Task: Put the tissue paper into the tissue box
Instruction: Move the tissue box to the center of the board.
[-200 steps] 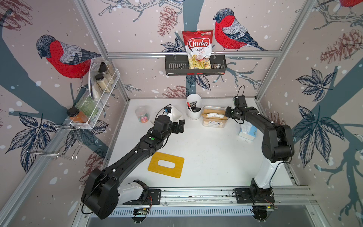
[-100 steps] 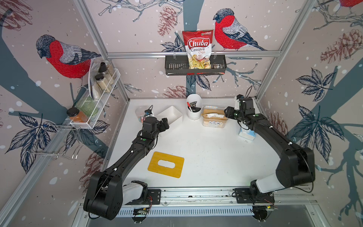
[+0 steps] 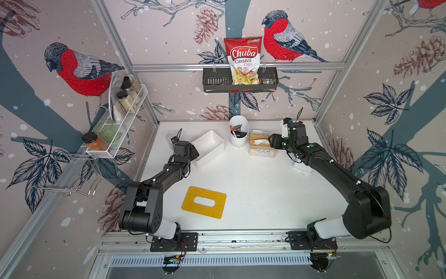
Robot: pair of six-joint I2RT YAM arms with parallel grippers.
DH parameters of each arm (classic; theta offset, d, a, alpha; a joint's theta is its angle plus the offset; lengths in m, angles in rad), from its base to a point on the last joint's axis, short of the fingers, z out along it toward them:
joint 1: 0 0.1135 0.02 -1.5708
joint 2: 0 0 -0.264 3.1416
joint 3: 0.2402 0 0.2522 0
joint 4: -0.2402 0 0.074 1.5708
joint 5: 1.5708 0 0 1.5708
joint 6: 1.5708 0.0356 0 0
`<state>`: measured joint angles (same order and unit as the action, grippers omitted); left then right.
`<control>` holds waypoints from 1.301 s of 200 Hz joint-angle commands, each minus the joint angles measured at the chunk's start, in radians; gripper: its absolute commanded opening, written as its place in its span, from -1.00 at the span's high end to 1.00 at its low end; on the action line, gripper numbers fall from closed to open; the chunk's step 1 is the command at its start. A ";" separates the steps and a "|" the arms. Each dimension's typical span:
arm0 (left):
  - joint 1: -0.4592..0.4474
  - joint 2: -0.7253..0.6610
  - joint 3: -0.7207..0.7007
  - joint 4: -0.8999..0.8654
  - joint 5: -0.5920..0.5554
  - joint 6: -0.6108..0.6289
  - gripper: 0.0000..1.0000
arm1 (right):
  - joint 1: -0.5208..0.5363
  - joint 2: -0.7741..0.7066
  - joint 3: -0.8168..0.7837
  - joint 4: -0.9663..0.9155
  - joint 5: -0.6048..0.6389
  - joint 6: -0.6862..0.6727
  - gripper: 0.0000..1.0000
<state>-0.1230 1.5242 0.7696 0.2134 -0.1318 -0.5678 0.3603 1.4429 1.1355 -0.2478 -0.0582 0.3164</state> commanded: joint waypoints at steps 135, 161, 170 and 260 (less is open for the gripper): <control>-0.130 -0.132 -0.179 0.033 0.058 0.115 0.97 | -0.173 -0.086 -0.082 -0.078 0.079 0.028 -0.41; -0.225 -0.141 -0.139 0.007 0.080 0.130 1.00 | -0.299 -0.105 -0.126 -0.056 0.115 0.056 -0.46; -0.255 -0.135 -0.127 0.006 0.084 0.131 1.00 | -0.351 -0.114 -0.148 -0.036 0.116 0.067 -0.47; -0.444 -0.058 -0.042 -0.045 -0.022 0.146 1.00 | -0.708 0.057 -0.161 0.077 -0.074 0.143 -0.43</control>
<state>-0.5491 1.4609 0.7116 0.1669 -0.1307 -0.4320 -0.3332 1.4342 0.9295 -0.1886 -0.0246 0.4519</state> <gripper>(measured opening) 0.061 0.725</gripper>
